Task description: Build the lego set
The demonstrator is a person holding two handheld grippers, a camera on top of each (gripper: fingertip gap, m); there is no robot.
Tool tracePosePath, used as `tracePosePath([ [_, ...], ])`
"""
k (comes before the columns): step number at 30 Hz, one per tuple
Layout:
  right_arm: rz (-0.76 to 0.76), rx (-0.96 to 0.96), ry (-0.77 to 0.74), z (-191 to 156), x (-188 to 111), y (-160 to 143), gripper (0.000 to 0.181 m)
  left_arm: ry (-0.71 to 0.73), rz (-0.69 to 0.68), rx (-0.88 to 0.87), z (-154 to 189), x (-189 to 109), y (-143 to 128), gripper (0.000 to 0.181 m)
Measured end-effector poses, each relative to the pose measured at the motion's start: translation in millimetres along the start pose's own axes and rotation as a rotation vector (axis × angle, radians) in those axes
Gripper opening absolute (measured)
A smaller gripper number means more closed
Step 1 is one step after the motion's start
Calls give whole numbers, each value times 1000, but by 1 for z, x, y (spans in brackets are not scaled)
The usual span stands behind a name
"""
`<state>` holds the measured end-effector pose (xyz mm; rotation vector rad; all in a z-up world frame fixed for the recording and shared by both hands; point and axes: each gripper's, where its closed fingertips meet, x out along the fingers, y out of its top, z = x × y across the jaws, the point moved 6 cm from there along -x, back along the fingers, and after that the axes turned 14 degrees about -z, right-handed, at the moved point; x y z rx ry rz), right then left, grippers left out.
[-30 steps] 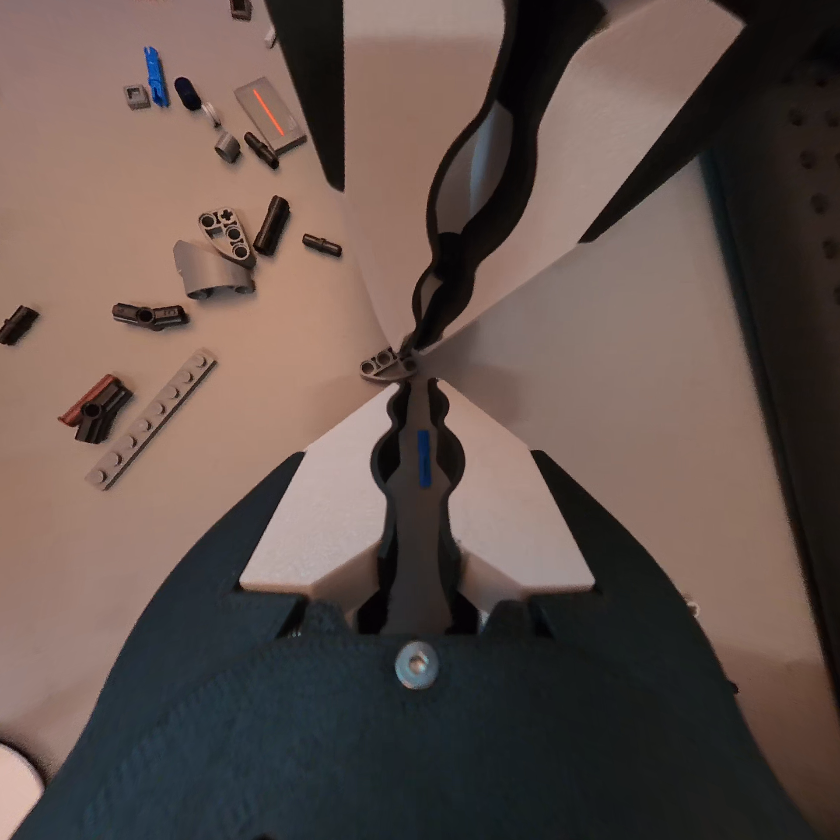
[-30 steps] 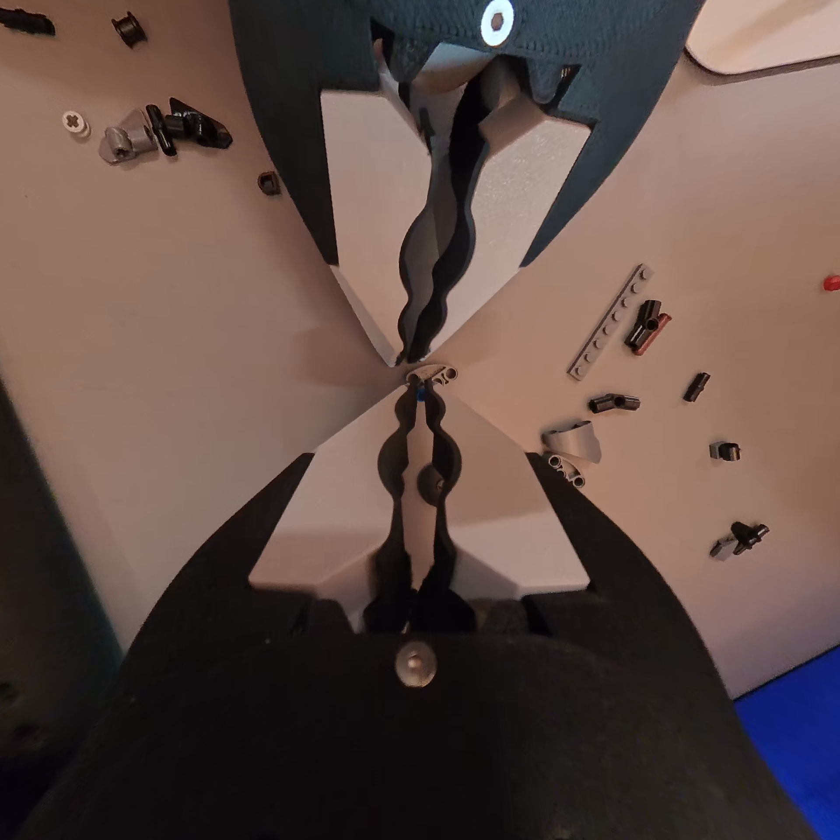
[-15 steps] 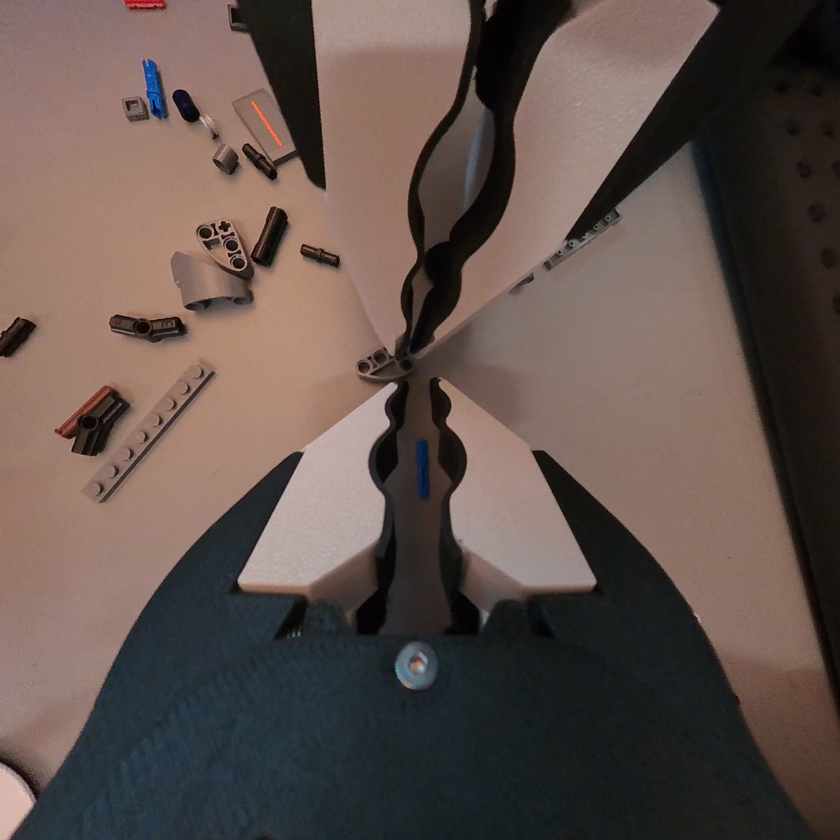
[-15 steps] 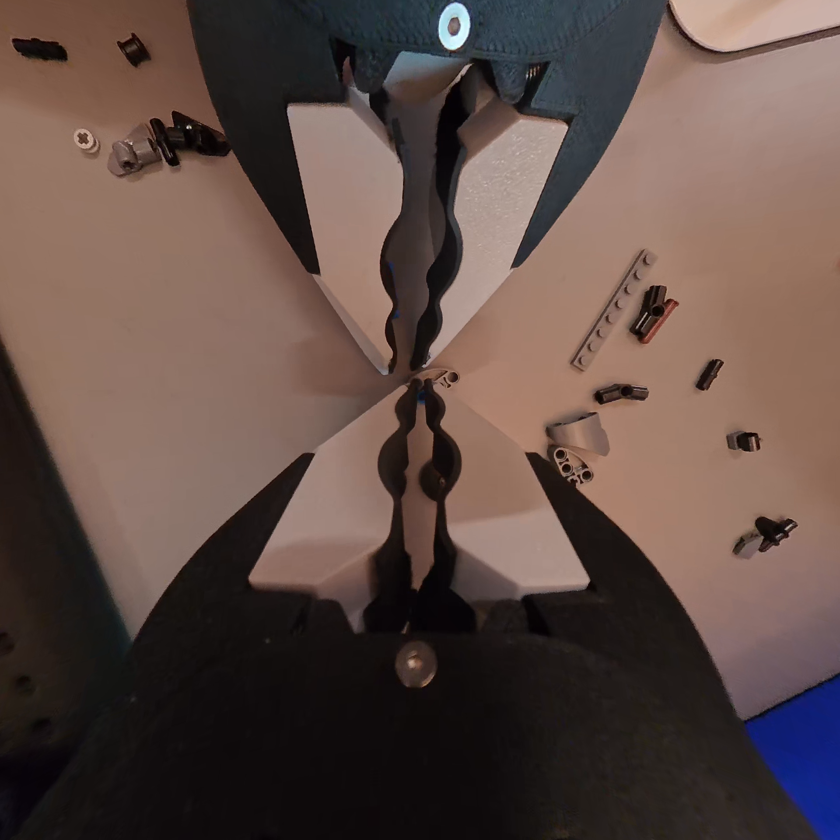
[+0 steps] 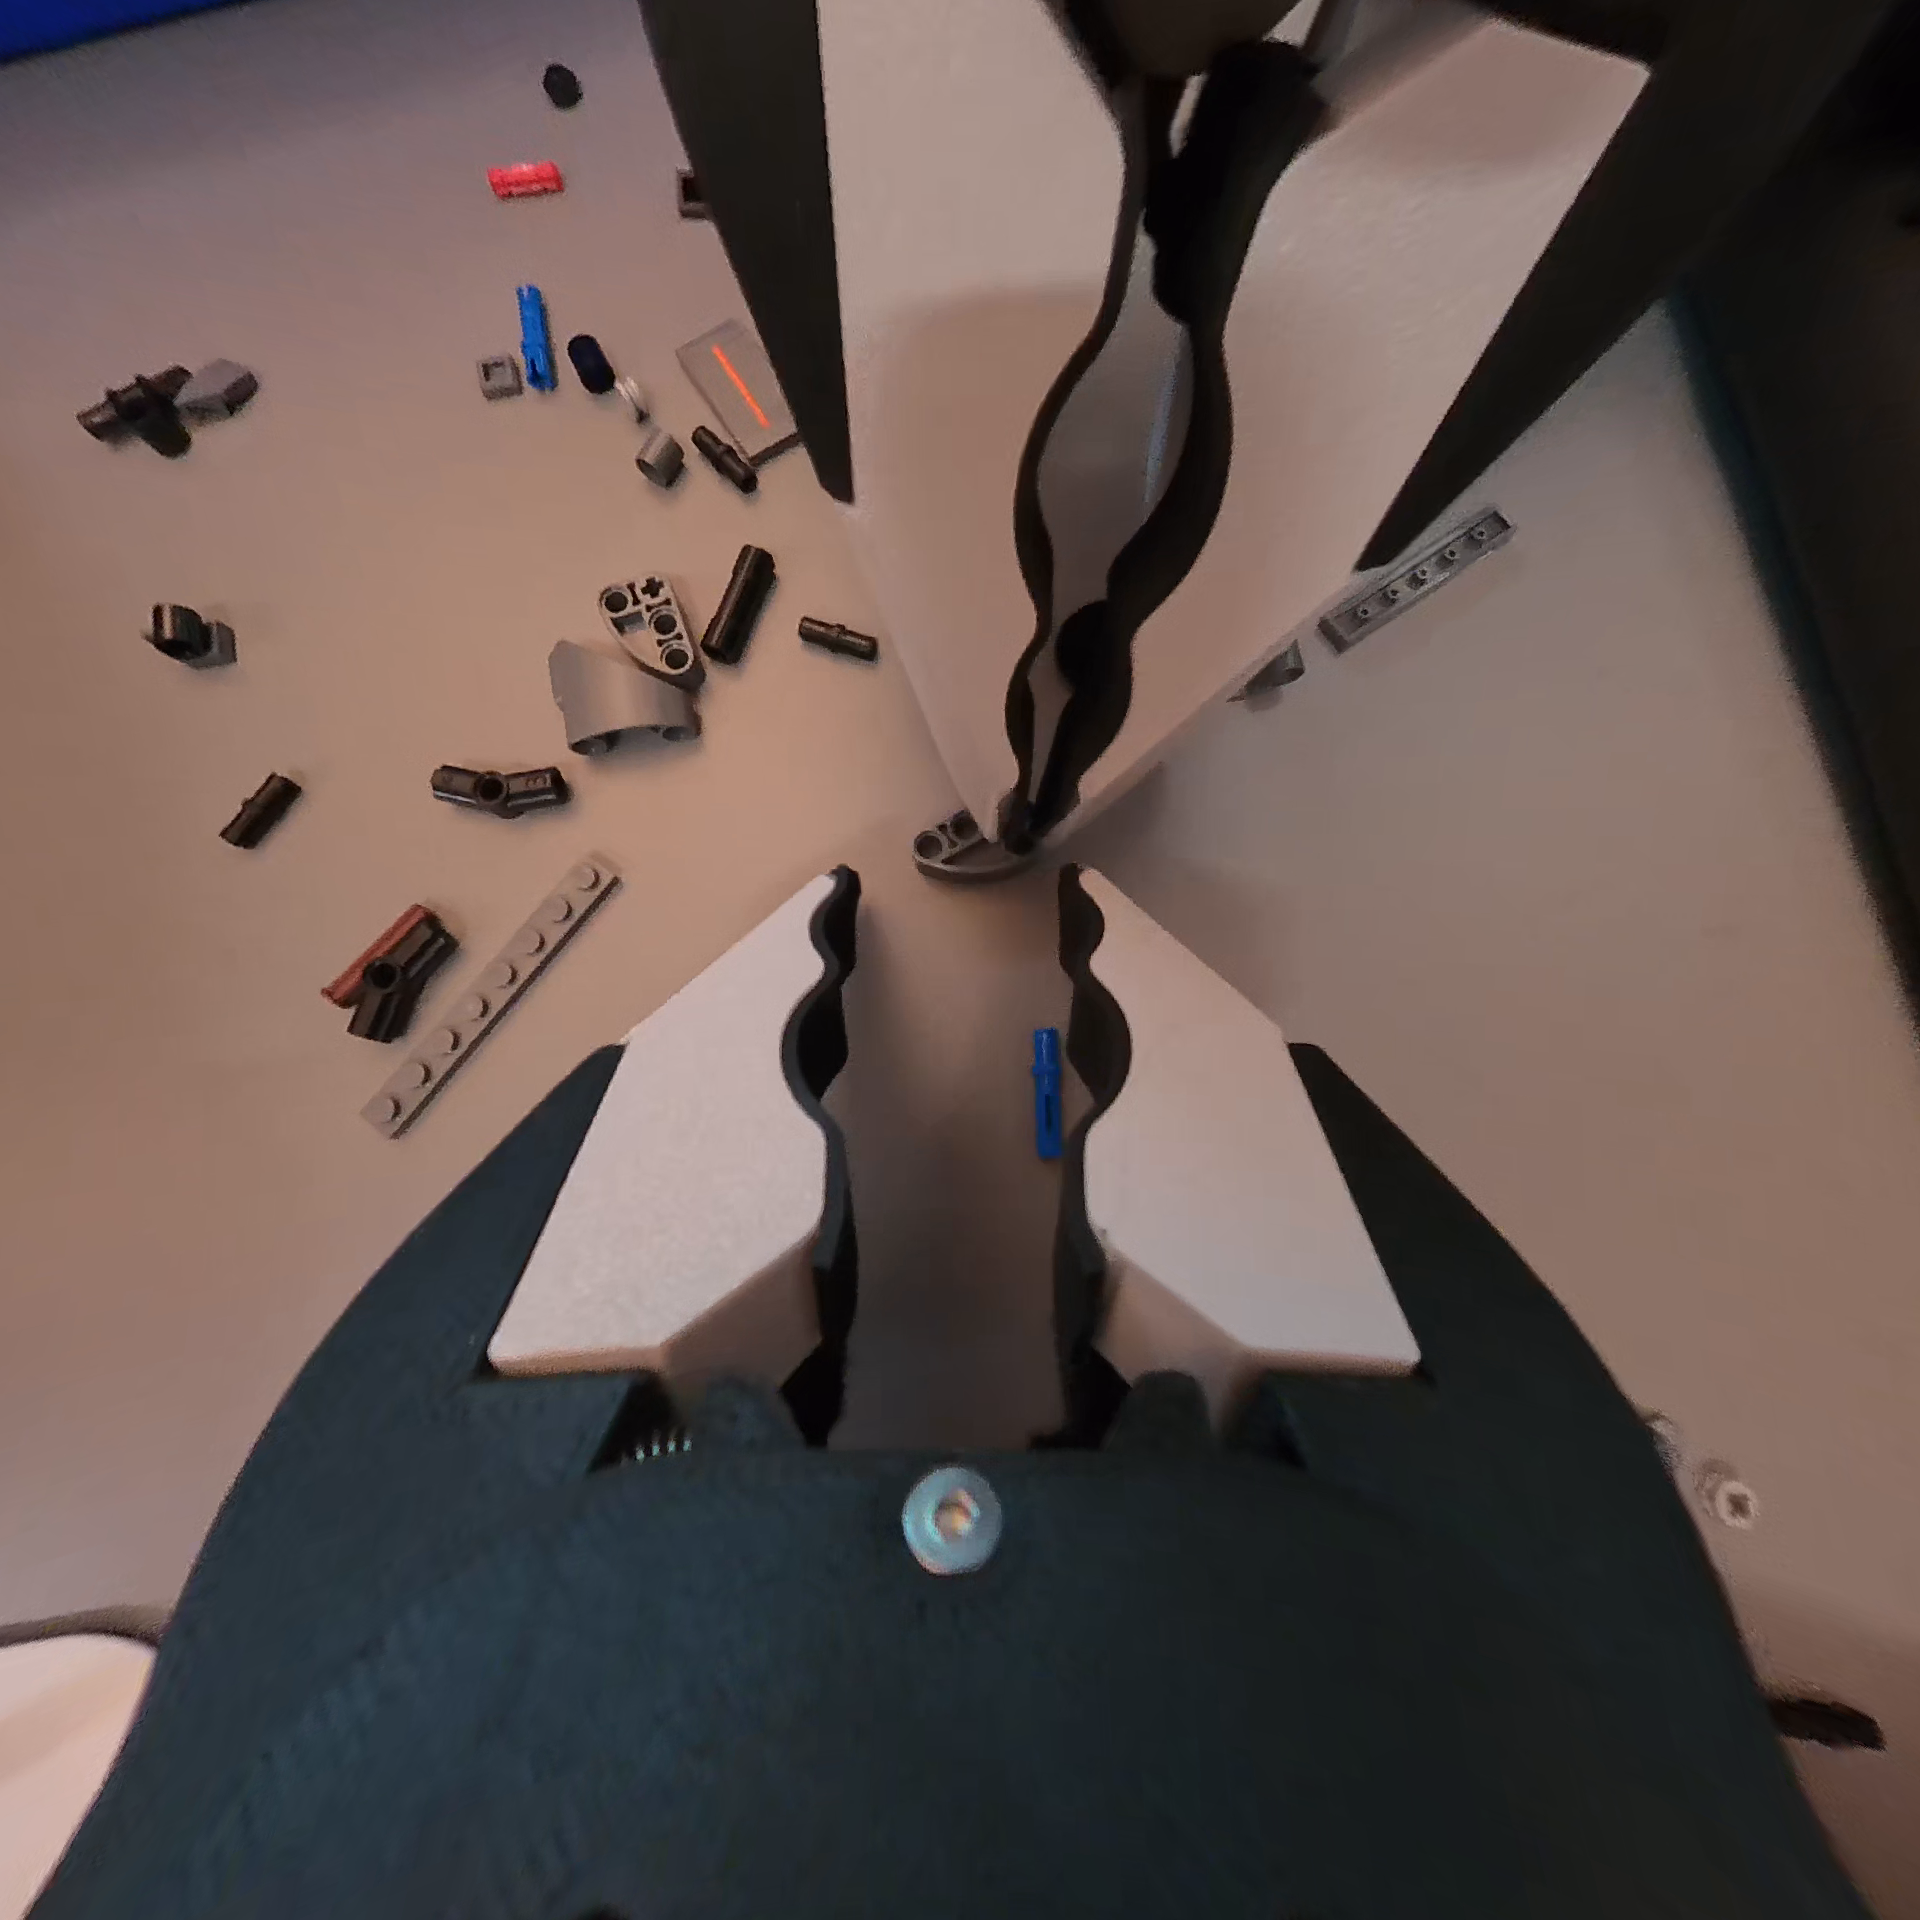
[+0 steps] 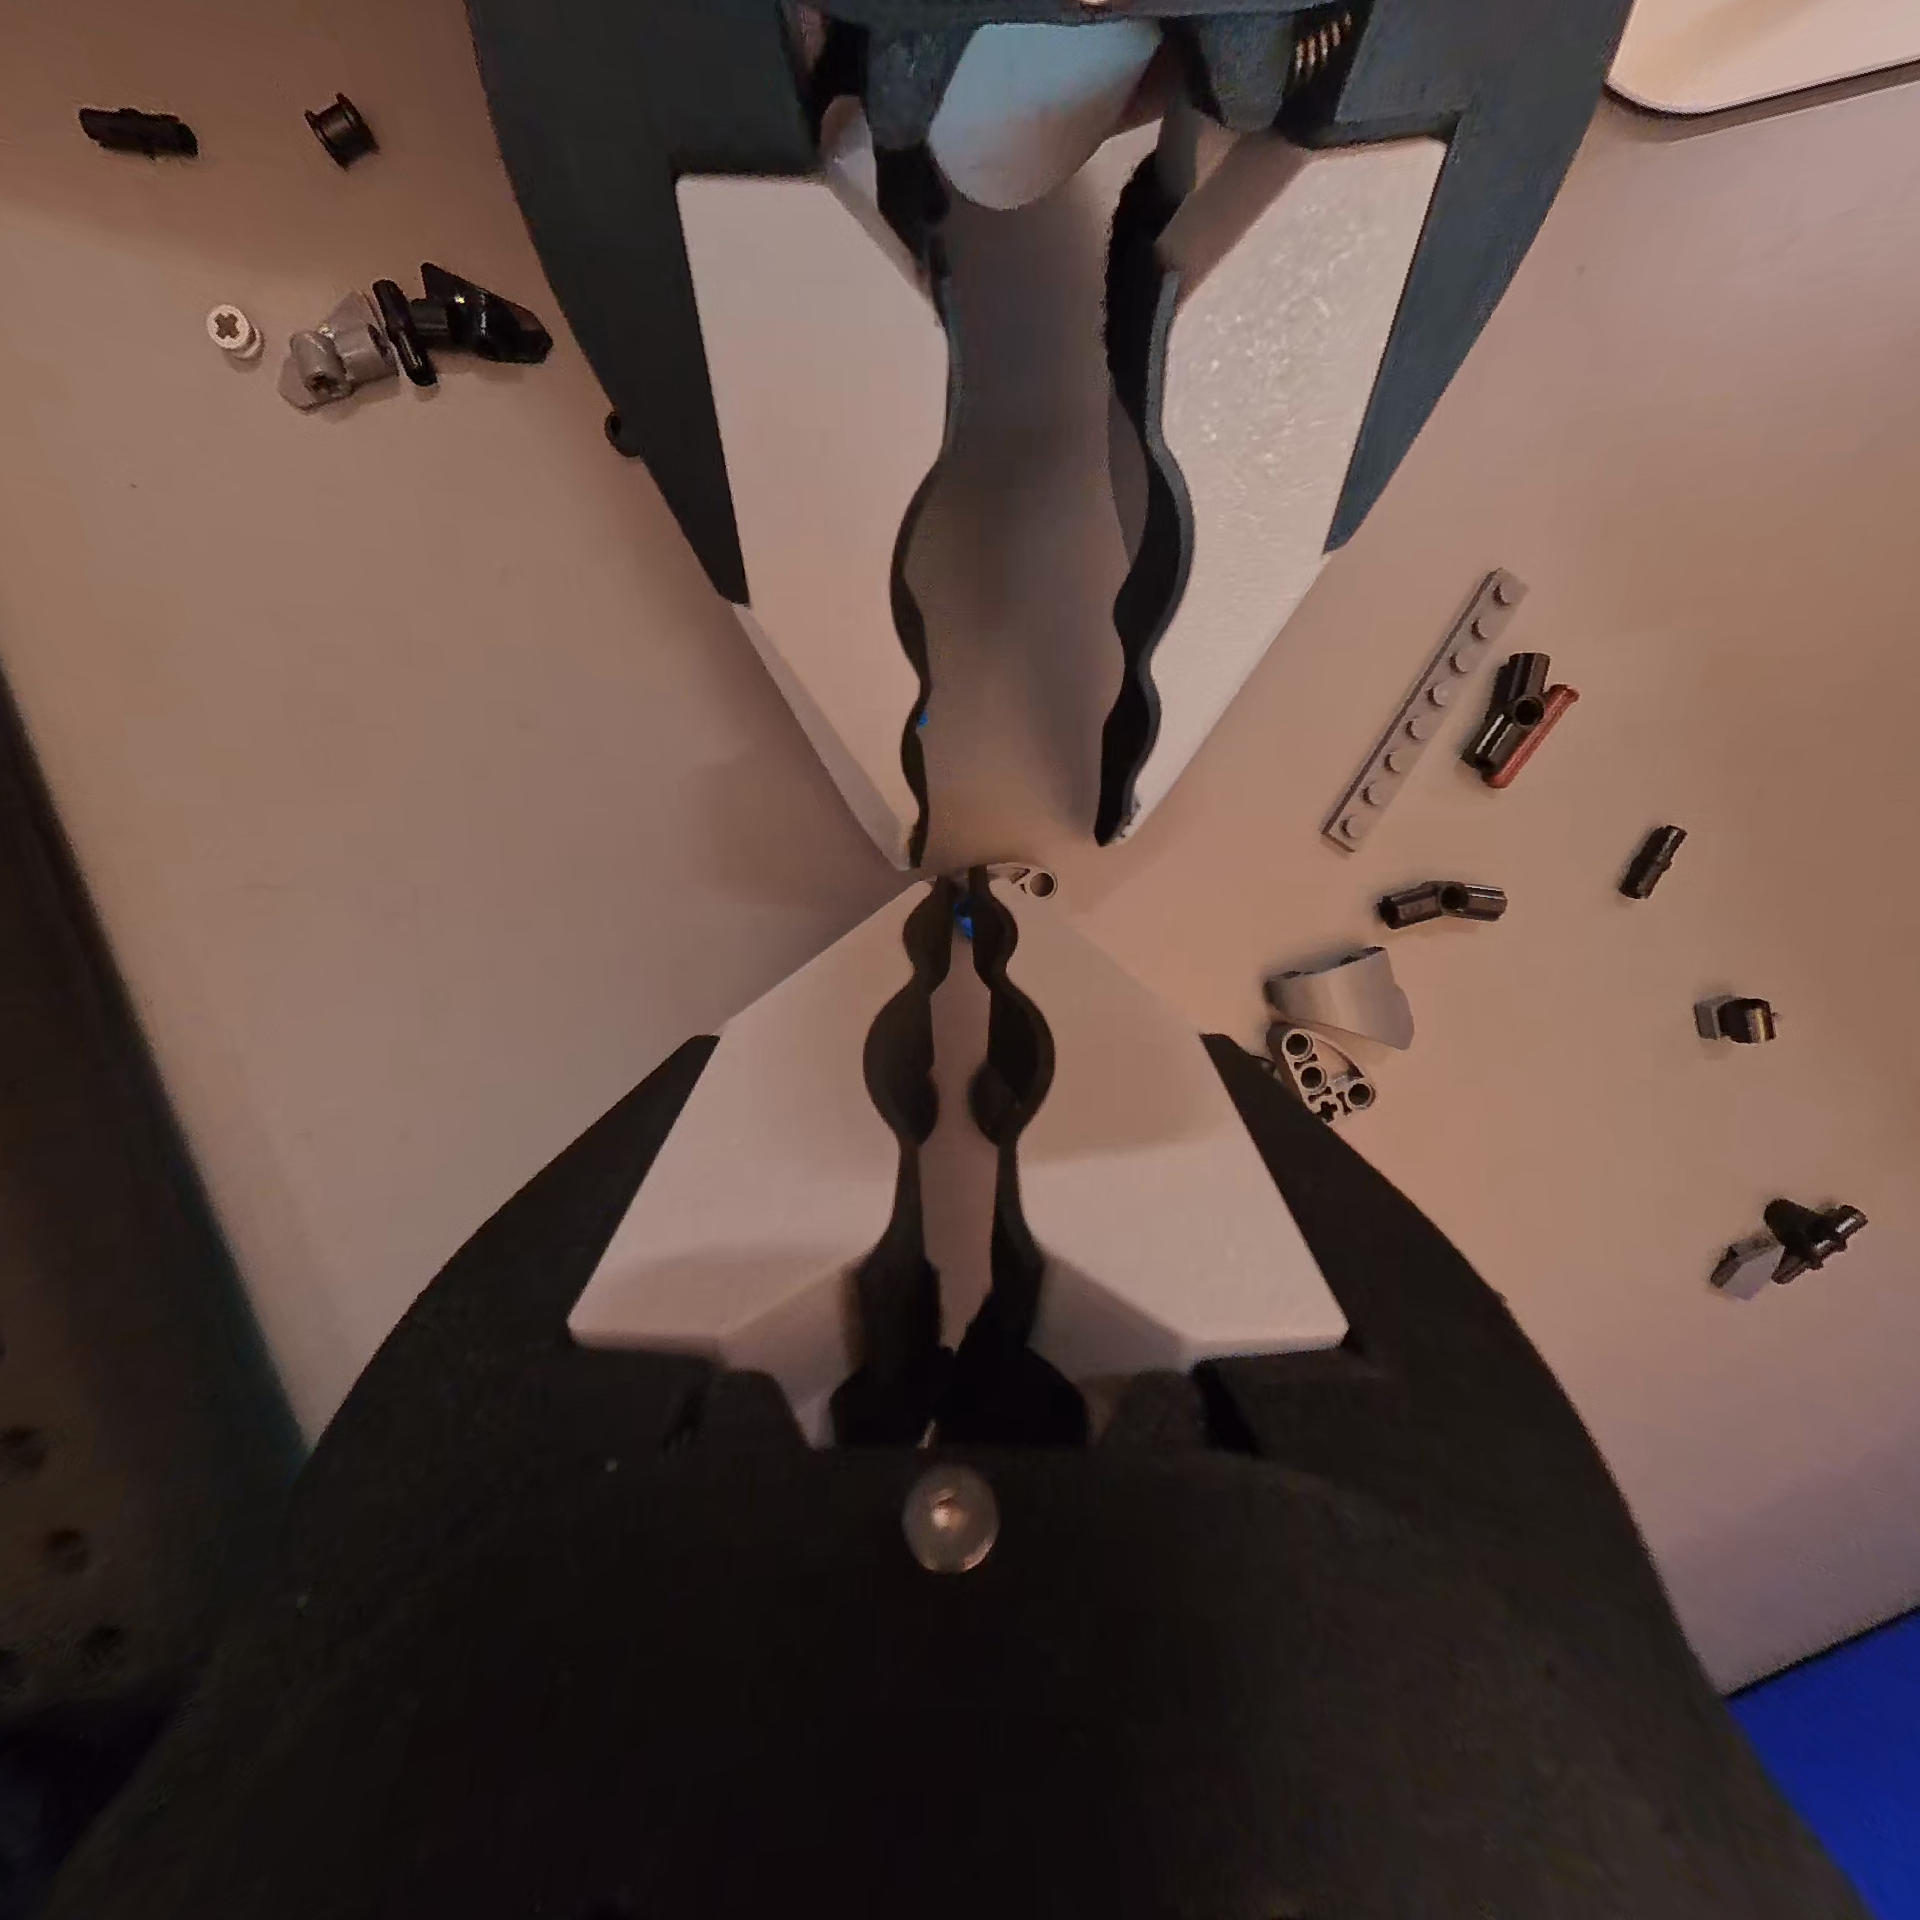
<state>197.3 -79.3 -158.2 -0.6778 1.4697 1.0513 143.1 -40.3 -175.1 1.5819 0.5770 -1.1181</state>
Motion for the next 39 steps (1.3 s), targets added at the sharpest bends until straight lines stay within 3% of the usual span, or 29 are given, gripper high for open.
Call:
tracePosePath([
  [39, 6, 34, 16, 5, -2, -7, 1, 3, 21, 8, 1, 12, 5, 20],
])
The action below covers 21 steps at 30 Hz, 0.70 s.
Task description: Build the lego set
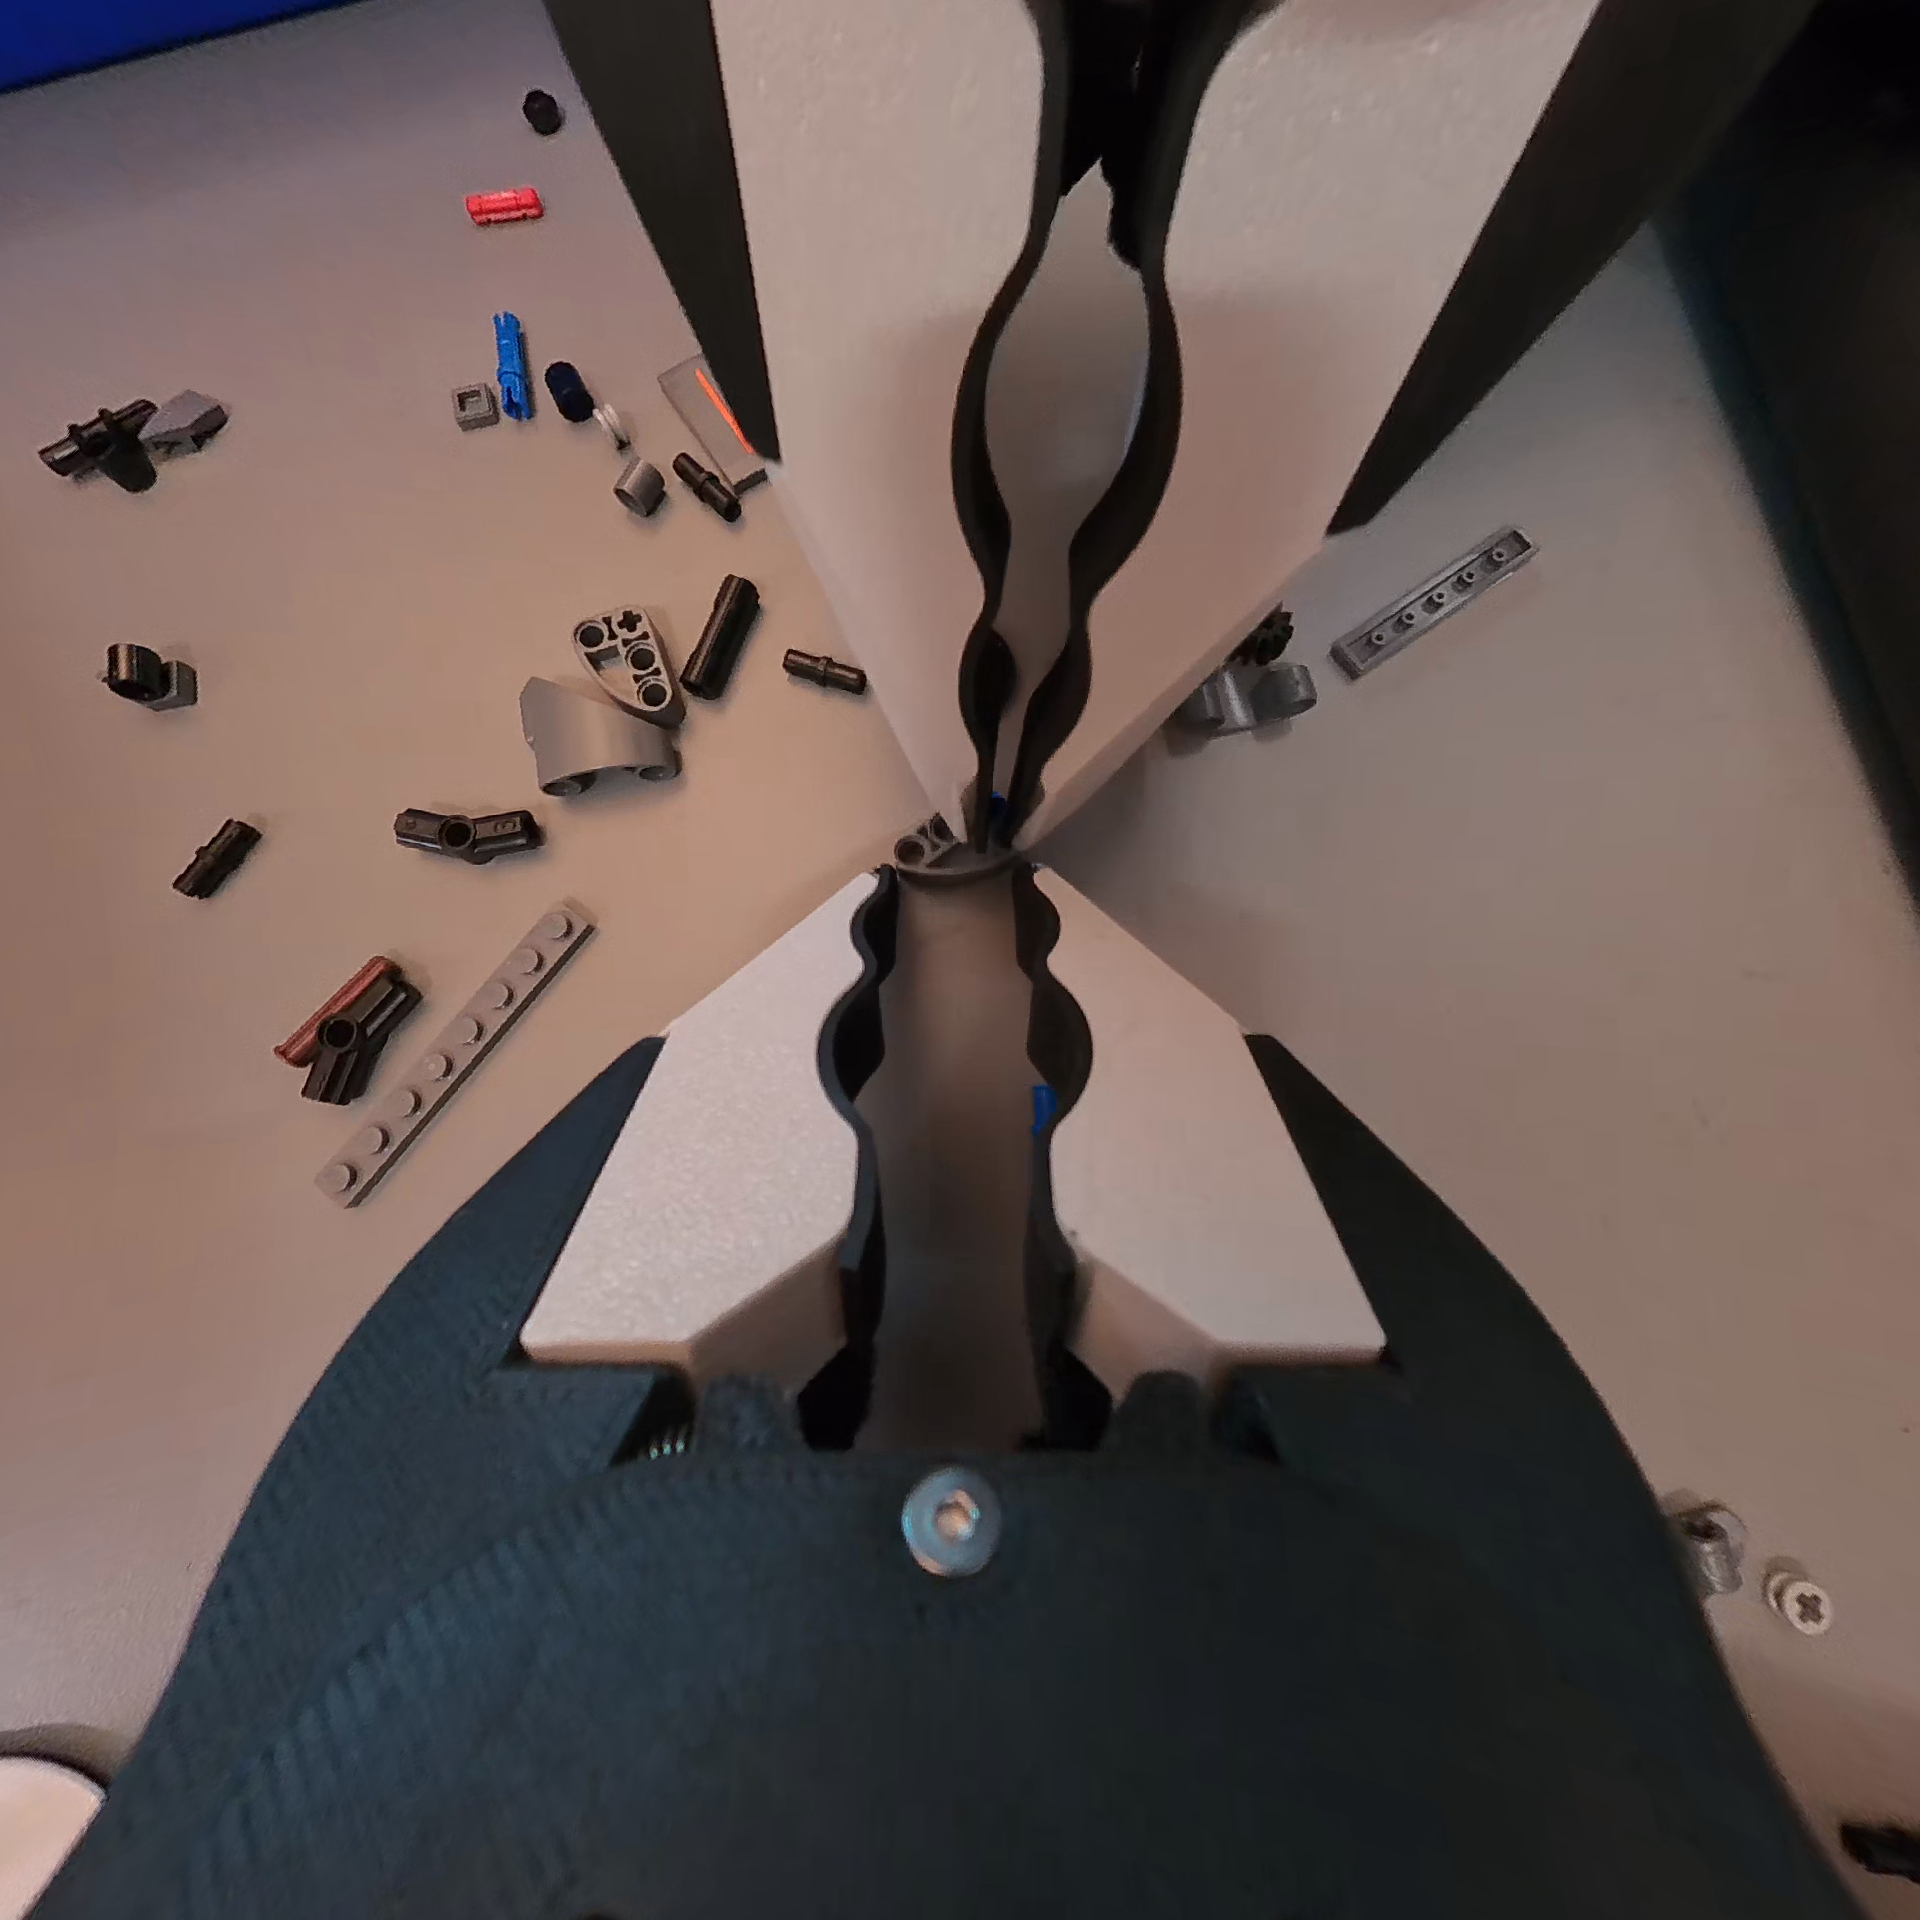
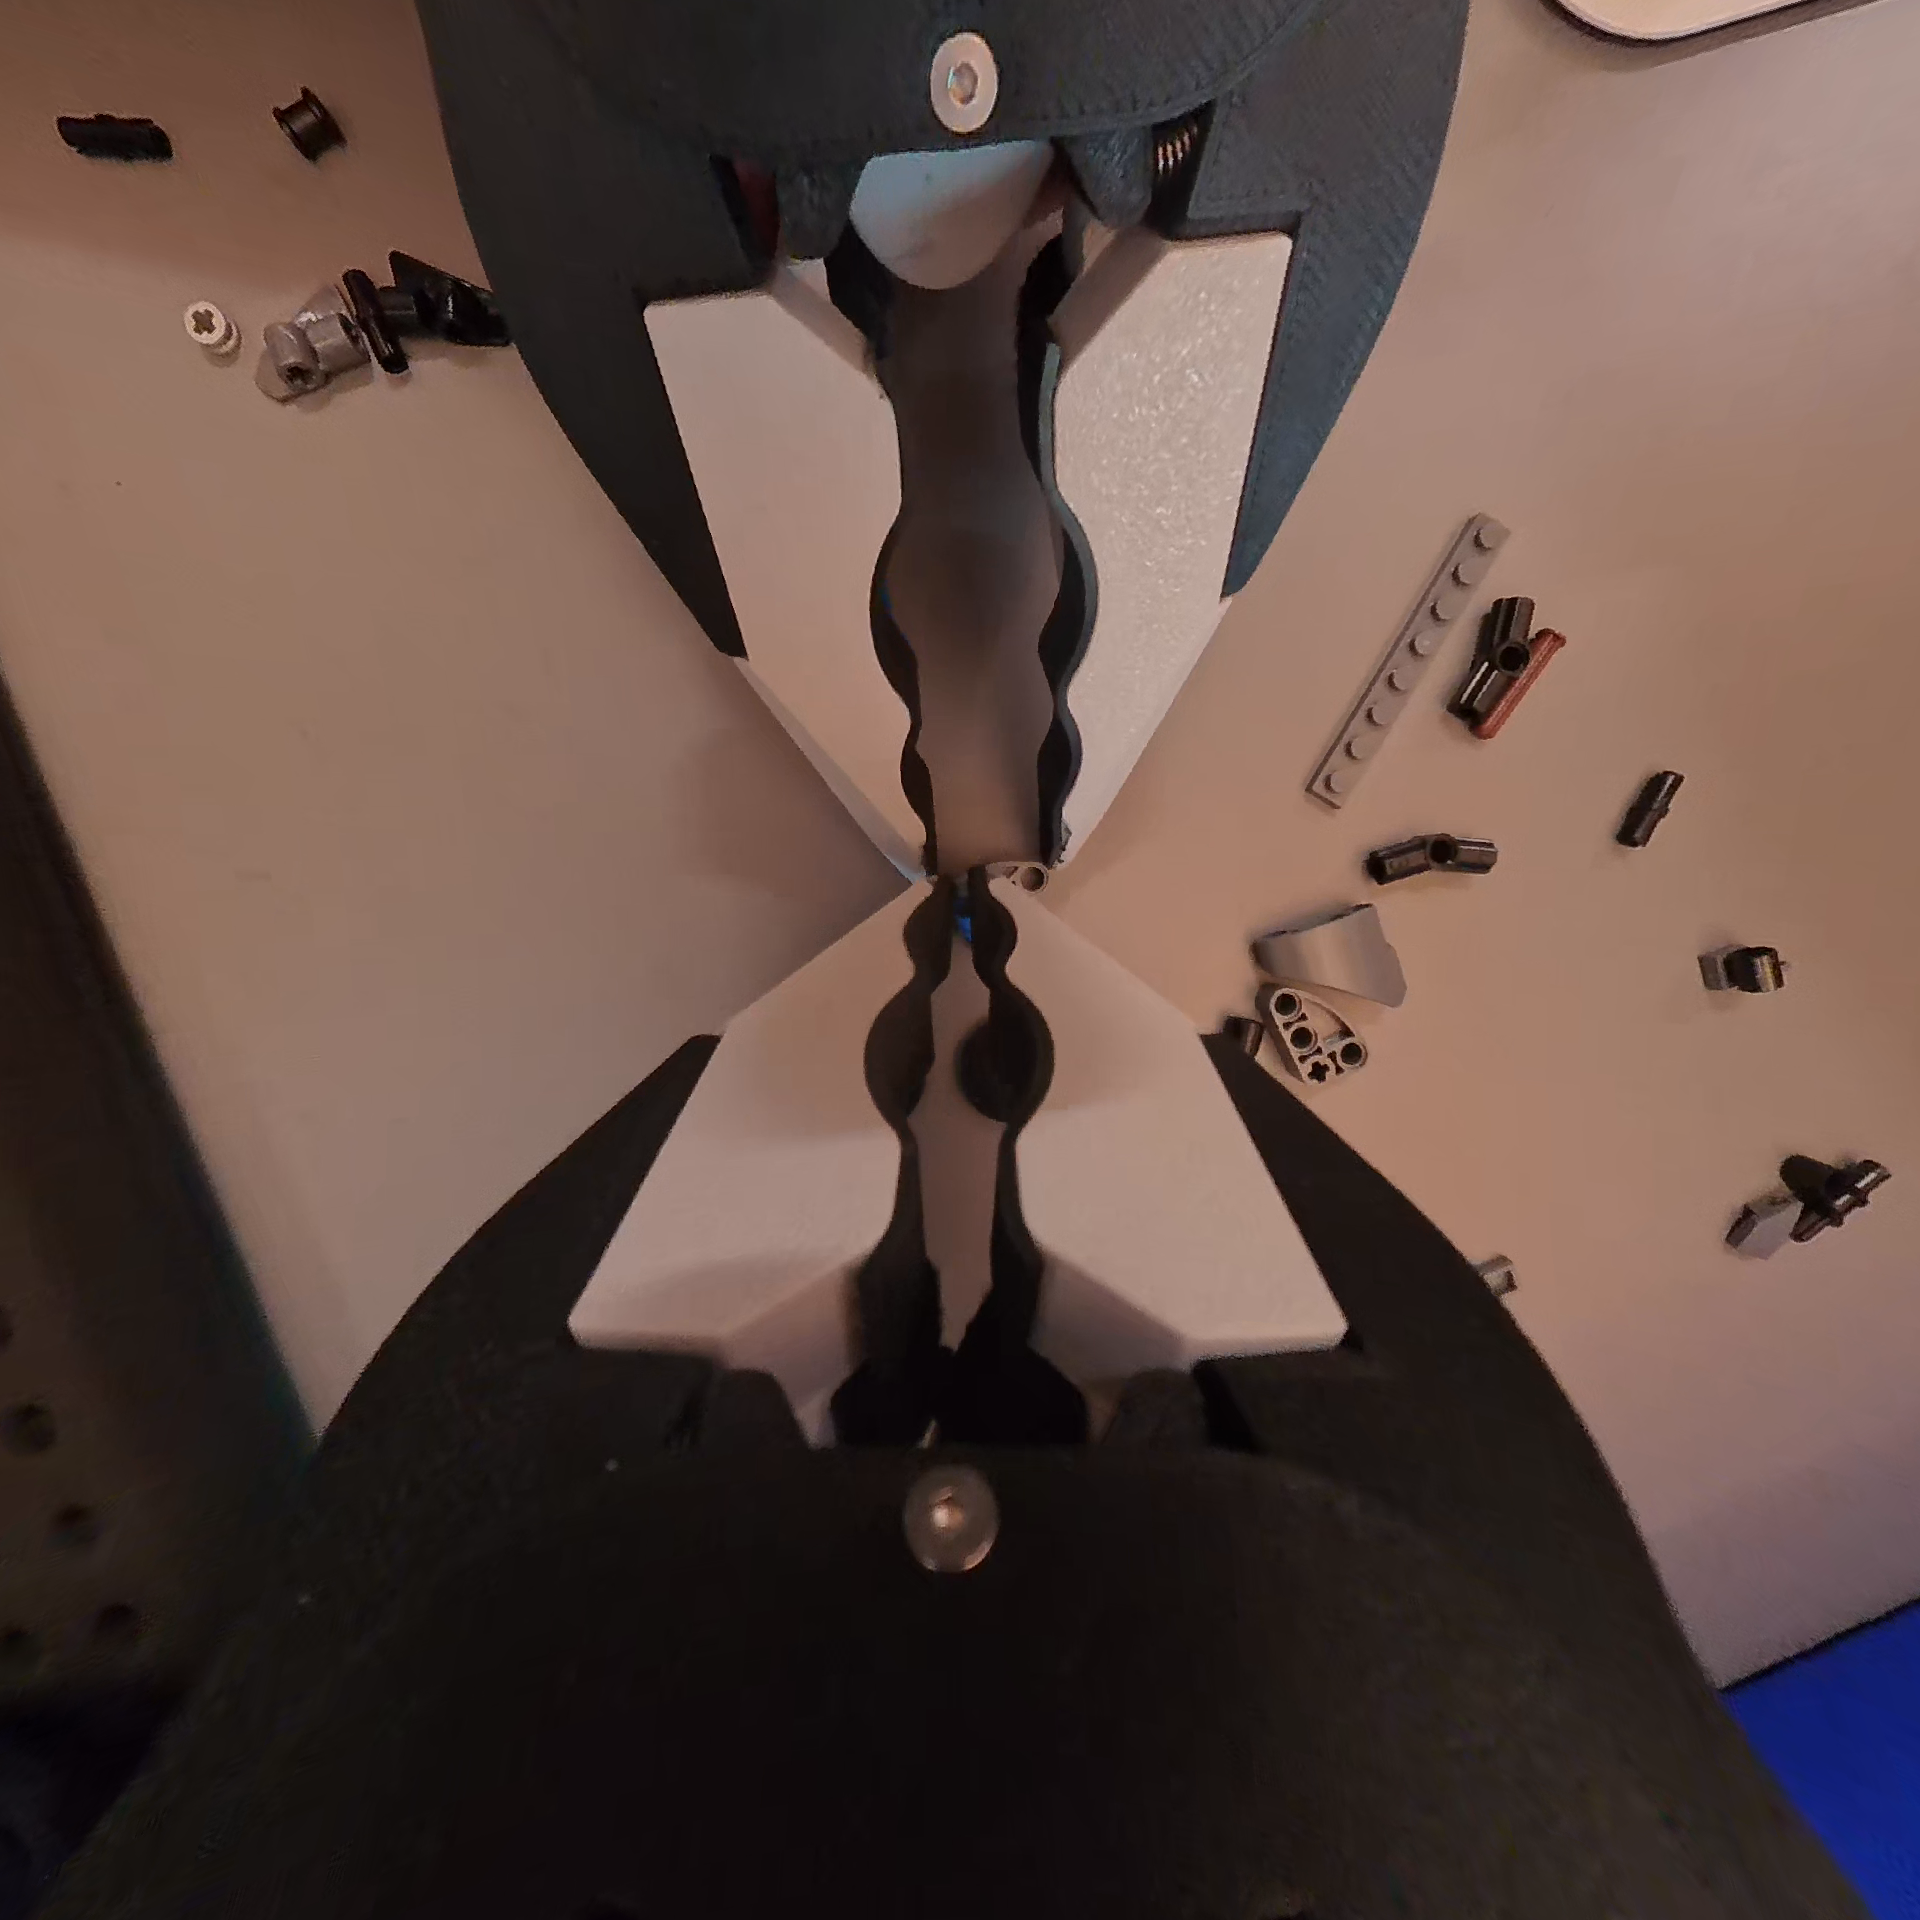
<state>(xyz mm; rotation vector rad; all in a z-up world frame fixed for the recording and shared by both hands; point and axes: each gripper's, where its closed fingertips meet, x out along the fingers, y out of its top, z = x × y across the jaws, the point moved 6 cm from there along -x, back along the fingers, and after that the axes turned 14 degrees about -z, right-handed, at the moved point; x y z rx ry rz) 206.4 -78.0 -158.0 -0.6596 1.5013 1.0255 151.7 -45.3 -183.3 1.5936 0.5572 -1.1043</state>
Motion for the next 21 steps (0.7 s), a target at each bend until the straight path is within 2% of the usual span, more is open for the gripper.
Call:
tracePosePath([
  [10, 31, 5, 43, 1, 0, -5, 1, 16, 4, -20, -4, 0, 0, 11],
  [15, -21, -15, 64, 0, 10, -12, 0, 22, 4, -28, -5, 0, 0, 7],
  [21, 84, -16, 99, -2, -4, -7, 0, 21, 3, -30, -5, 0, 0, 7],
])
